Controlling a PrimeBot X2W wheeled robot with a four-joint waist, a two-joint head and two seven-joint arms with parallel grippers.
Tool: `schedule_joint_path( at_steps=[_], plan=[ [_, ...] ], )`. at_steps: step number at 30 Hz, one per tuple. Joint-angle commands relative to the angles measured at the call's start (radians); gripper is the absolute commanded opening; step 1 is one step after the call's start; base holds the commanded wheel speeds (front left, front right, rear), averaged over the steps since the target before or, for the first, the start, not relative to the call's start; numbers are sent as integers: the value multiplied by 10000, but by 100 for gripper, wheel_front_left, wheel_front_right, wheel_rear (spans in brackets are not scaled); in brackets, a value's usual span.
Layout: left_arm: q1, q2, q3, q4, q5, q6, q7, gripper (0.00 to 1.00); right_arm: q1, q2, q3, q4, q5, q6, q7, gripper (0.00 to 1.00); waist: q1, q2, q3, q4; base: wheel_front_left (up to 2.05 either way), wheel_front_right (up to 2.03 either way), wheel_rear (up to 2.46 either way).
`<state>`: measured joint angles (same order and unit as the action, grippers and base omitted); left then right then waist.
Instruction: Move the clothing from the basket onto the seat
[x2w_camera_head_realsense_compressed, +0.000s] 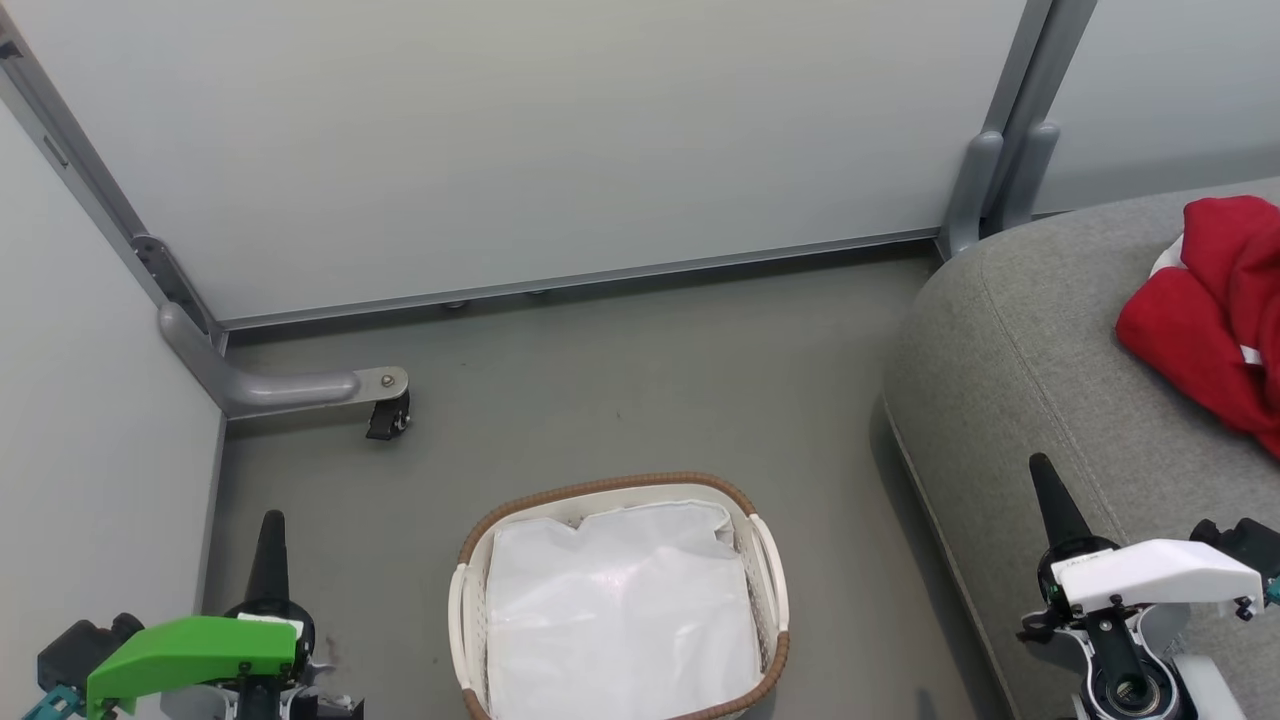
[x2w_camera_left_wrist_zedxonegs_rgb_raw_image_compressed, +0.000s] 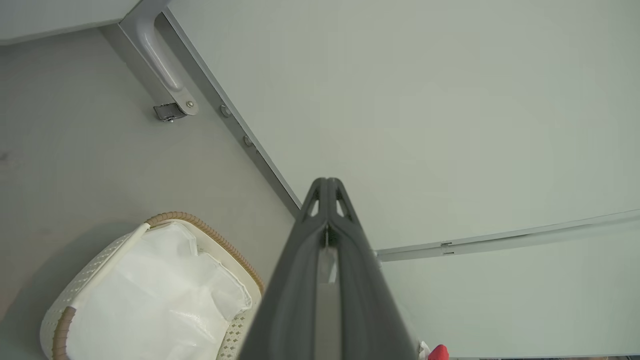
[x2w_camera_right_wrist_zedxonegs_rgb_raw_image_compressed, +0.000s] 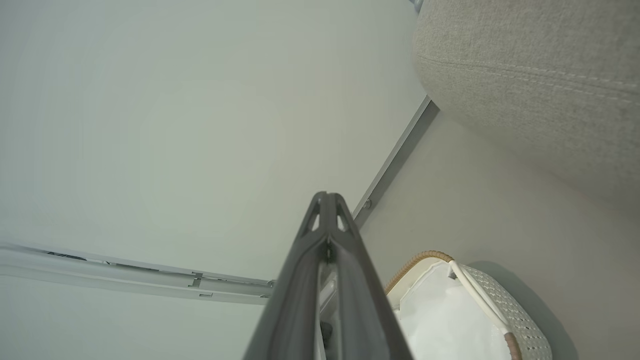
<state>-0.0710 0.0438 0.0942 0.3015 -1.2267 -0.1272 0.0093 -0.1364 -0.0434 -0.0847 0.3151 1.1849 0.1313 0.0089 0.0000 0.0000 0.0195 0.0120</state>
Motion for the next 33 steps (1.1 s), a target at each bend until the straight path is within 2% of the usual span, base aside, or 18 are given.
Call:
schedule_joint_path(
  at_steps=[1, 33],
  plan=[
    [-203, 76, 40, -105, -254, -38, 67, 0, 42, -65, -44, -144, 274, -5, 81, 0, 0, 0, -5, -3, 0, 0, 0],
    [-373, 91, 168, -444, -2757, -54, 762, 0, 248, -86, -233, -560, 3052, -6, 787, 0, 0, 0, -107, -78, 0, 0, 0]
  ],
)
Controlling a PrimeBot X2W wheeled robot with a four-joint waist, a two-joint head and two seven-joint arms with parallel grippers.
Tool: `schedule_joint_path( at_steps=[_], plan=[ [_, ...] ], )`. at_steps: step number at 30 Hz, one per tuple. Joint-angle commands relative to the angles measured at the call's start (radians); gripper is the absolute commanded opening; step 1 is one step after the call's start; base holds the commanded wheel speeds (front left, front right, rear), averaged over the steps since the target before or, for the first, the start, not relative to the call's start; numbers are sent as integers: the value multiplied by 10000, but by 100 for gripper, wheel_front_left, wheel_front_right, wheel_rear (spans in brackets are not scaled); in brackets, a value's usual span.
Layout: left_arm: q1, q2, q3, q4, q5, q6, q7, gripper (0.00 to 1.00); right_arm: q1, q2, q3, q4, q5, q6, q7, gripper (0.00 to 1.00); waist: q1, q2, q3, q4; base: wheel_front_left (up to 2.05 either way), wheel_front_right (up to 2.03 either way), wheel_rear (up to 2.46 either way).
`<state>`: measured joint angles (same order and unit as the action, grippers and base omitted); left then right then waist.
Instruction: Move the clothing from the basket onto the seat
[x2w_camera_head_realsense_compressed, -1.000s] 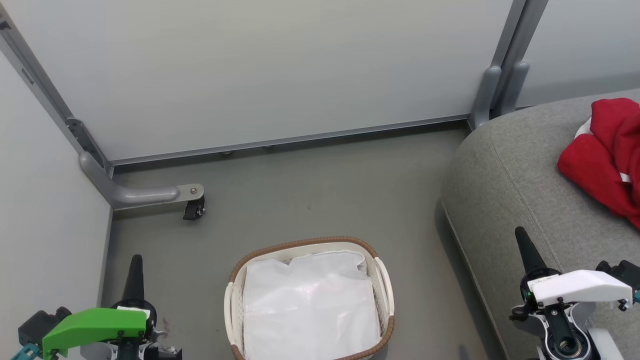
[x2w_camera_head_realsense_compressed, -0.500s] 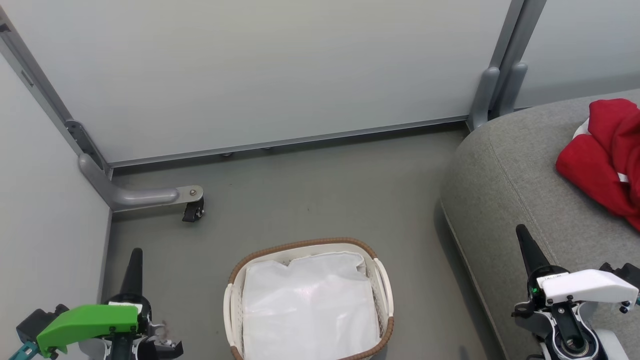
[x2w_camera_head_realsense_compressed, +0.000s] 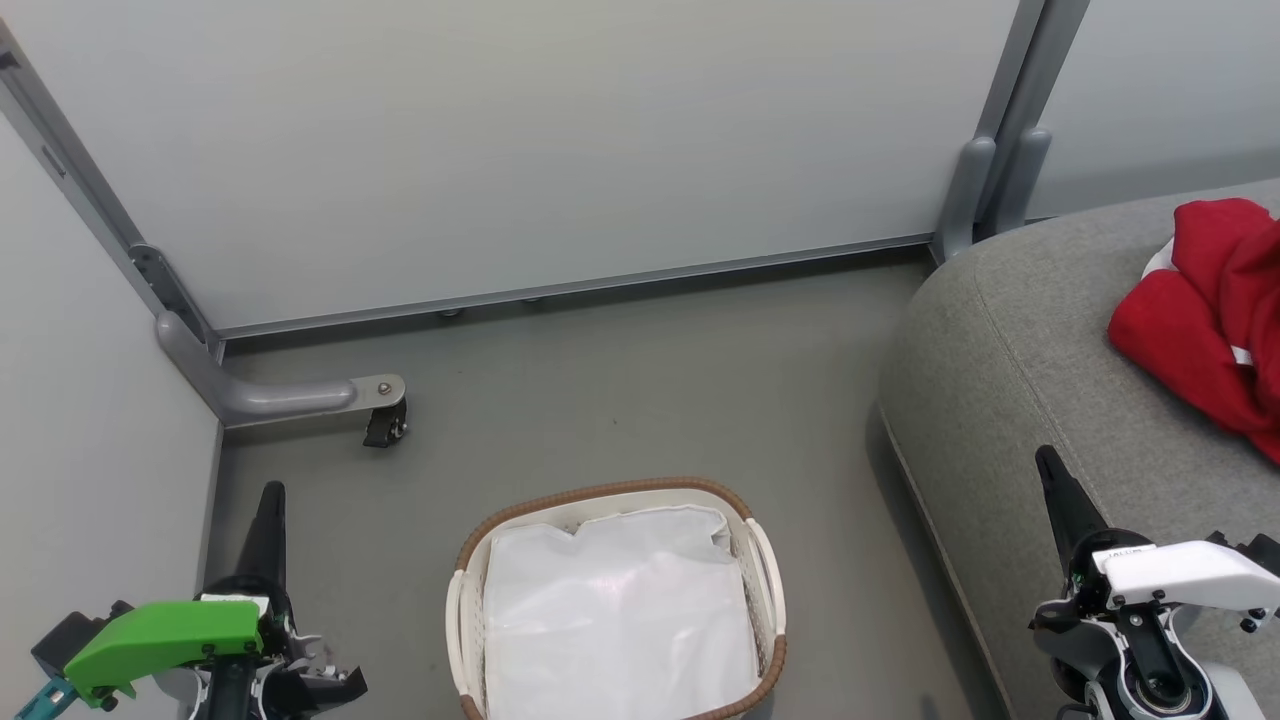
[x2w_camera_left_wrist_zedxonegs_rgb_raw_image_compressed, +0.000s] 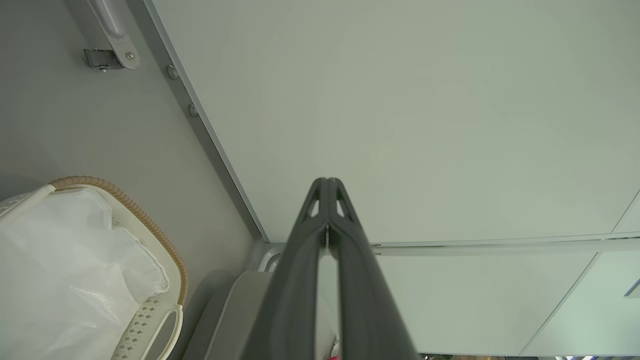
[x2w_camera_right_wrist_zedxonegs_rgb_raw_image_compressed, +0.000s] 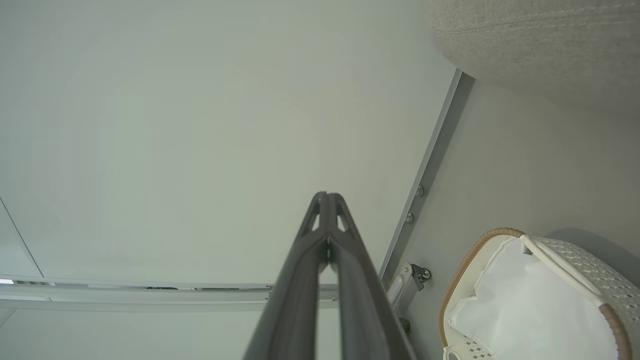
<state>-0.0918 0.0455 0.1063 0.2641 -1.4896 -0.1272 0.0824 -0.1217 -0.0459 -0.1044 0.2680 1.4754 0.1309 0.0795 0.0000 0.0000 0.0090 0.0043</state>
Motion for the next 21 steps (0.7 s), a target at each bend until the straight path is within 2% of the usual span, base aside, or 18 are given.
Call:
schedule_joint_path(
  at_steps=[1, 21],
  plan=[
    [-162, 74, 50, -78, -206, -55, 55, 0, 110, -62, -41, -98, 228, -2, 95, 0, 0, 0, -5, -4, 0, 0, 0],
    [-221, 79, 95, -204, -1248, -62, 360, 0, 191, -71, -118, -265, 1389, -2, 375, 0, 0, 0, -59, -43, 0, 0, 0]
  ],
)
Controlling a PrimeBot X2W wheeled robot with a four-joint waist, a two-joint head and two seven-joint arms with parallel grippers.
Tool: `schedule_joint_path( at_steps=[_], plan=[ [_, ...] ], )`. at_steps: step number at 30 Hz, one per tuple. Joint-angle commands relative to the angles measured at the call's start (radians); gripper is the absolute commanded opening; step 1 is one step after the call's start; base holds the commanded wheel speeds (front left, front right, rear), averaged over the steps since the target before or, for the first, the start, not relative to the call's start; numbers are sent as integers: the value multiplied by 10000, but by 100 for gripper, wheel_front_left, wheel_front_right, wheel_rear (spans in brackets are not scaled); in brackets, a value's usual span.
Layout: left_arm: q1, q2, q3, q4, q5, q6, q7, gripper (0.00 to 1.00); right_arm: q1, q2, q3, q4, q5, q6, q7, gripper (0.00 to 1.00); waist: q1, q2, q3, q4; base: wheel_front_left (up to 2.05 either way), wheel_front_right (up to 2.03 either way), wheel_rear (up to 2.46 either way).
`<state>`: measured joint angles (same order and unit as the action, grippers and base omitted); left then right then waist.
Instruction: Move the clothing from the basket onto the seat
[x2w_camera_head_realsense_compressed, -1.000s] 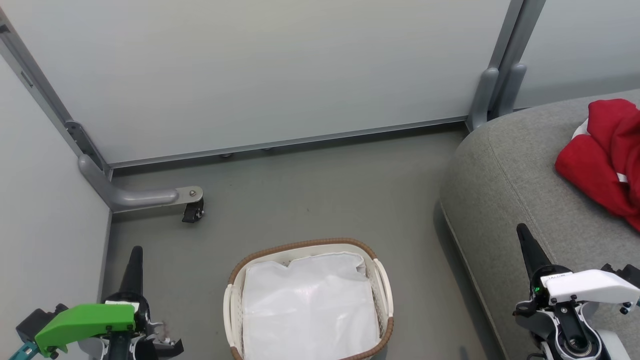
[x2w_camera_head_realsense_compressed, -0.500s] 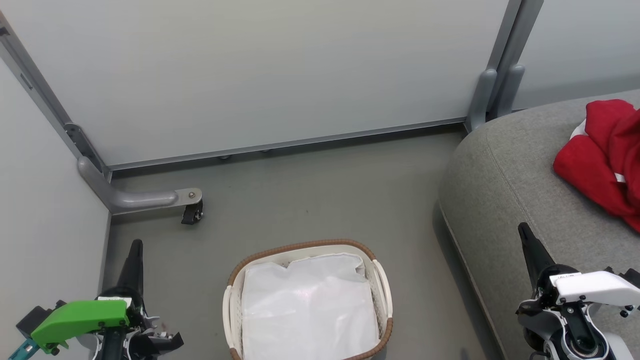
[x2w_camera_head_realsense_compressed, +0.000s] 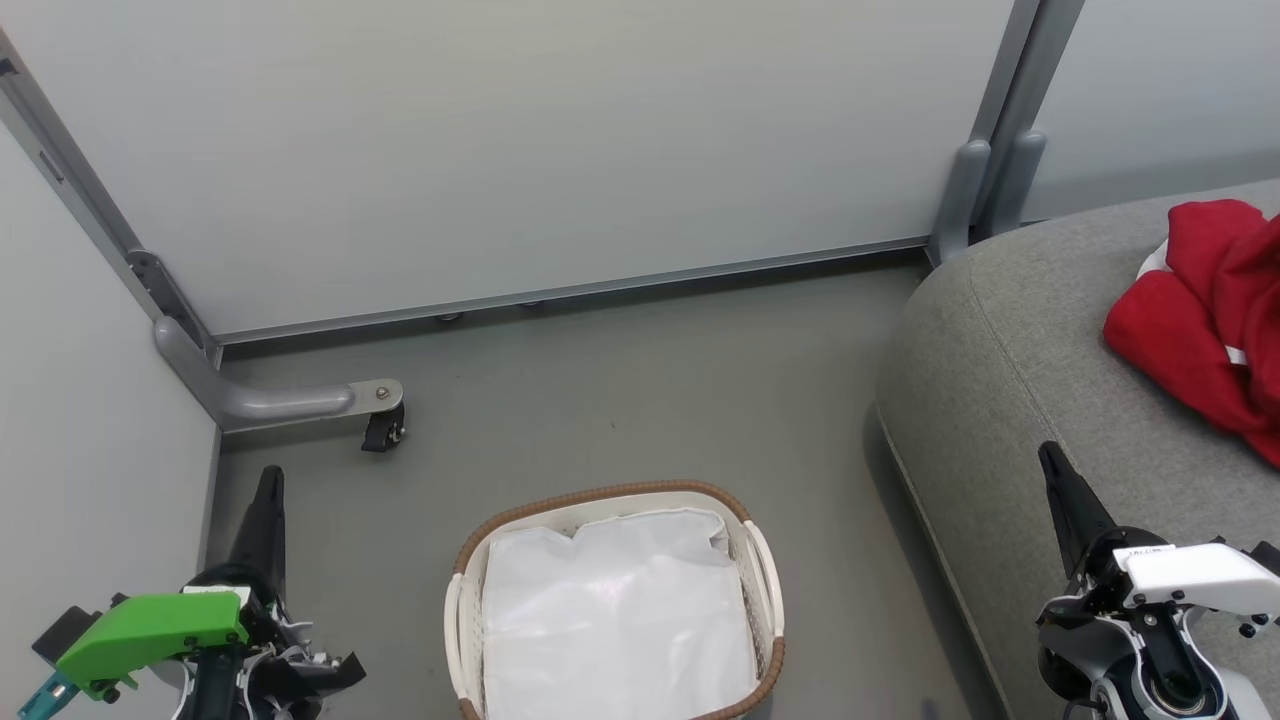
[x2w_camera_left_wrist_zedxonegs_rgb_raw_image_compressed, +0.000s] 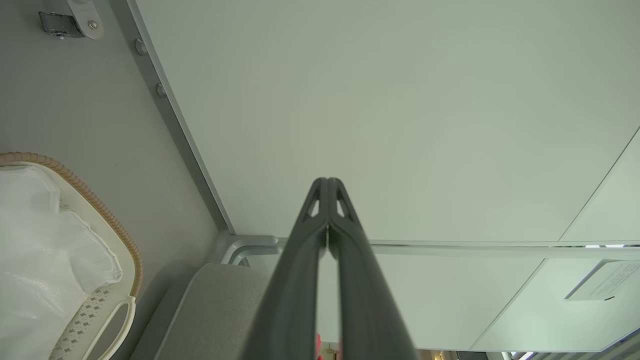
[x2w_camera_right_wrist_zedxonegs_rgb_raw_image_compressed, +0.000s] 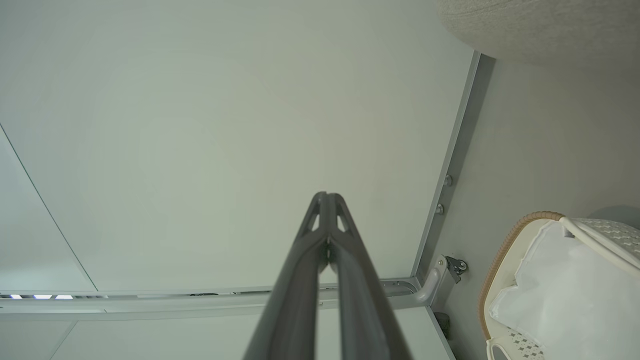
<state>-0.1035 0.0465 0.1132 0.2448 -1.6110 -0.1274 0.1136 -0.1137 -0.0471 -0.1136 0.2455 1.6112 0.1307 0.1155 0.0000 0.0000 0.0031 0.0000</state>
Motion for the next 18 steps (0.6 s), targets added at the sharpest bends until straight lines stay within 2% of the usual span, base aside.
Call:
schedule_joint_path(
  at_steps=[1, 18],
  plan=[
    [-104, 69, 26, -10, -33, -60, 47, 0, 109, -59, -26, -41, 31, 0, 14, 0, 0, 0, 0, 0, 0, 0, 0],
    [-103, 68, 24, -12, -34, -60, 46, 0, 110, -59, -23, -38, 32, 0, 13, 0, 0, 0, 0, 0, 0, 0, 0]
  ],
)
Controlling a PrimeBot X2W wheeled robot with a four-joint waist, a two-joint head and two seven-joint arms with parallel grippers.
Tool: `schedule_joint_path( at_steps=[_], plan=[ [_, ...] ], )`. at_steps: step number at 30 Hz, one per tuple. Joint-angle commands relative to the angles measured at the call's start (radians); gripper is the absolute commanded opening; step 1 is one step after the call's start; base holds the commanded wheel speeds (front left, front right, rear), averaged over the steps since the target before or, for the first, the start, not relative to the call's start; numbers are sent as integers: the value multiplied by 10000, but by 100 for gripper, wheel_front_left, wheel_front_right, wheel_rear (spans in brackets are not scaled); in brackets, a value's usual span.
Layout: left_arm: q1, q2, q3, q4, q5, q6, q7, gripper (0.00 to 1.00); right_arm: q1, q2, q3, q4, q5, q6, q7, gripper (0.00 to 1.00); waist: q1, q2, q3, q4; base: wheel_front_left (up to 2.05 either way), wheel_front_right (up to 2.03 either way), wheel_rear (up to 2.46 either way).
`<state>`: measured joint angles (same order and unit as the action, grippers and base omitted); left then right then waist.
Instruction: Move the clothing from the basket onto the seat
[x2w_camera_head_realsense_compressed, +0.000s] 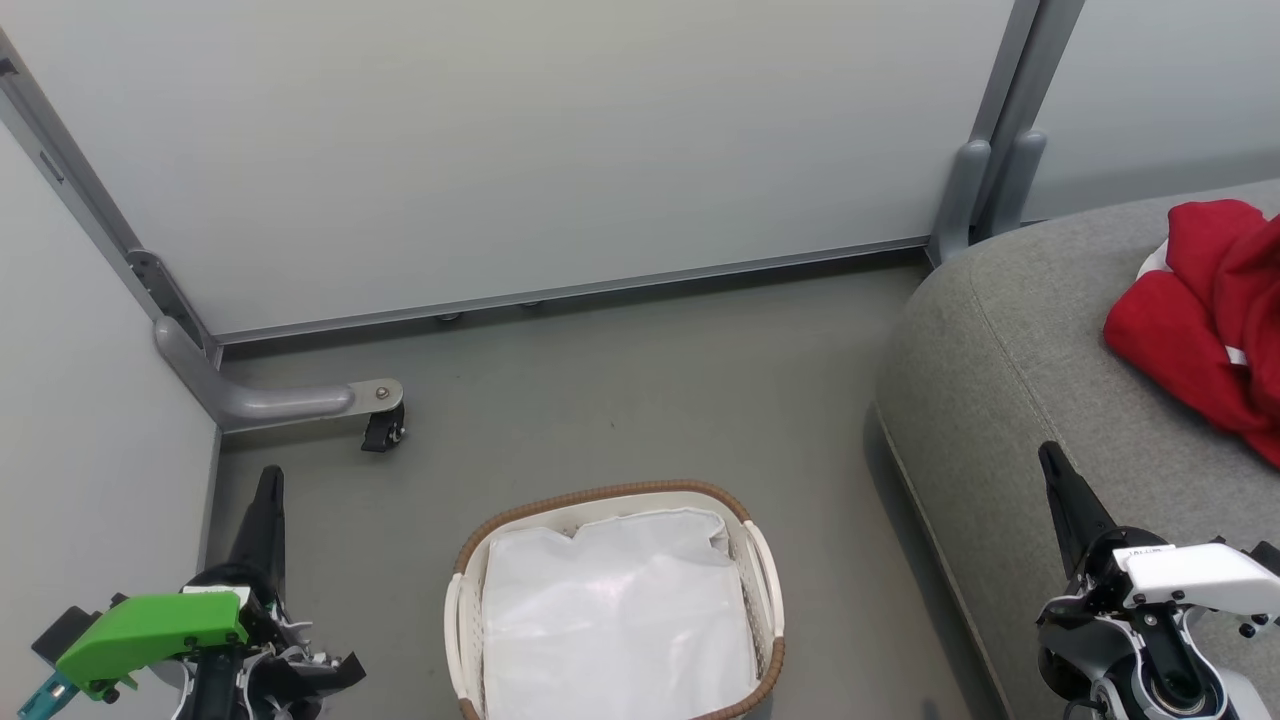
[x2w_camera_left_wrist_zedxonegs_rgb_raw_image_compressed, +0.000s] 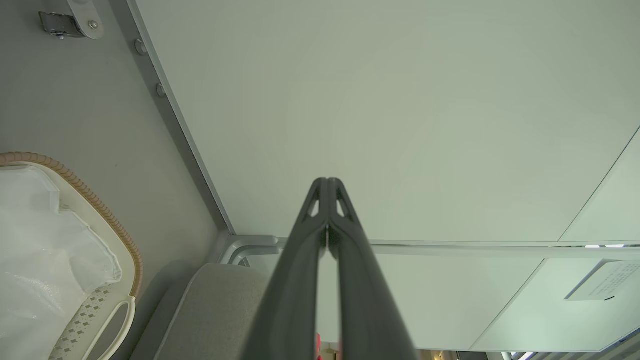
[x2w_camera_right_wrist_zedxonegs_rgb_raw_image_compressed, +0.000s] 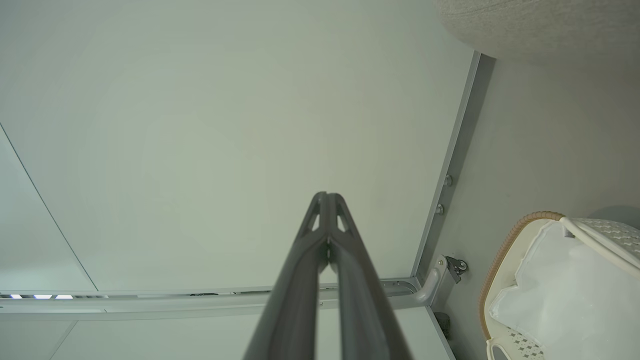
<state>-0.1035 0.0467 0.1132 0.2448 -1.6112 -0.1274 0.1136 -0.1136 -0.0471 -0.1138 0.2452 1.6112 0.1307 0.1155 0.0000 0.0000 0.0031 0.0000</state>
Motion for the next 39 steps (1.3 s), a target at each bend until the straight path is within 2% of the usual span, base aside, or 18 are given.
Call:
schedule_joint_path(
  at_steps=[1, 39],
  plan=[
    [-103, 66, 24, -12, -32, -60, 46, 0, 109, -59, -21, -34, 32, 0, 13, 0, 0, 0, 0, 0, 0, 0, 0],
    [-103, 66, 22, -14, -32, -60, 44, 0, 109, -60, -19, -34, 34, 0, 11, 0, 0, 0, 0, 0, 0, 0, 0]
  ],
)
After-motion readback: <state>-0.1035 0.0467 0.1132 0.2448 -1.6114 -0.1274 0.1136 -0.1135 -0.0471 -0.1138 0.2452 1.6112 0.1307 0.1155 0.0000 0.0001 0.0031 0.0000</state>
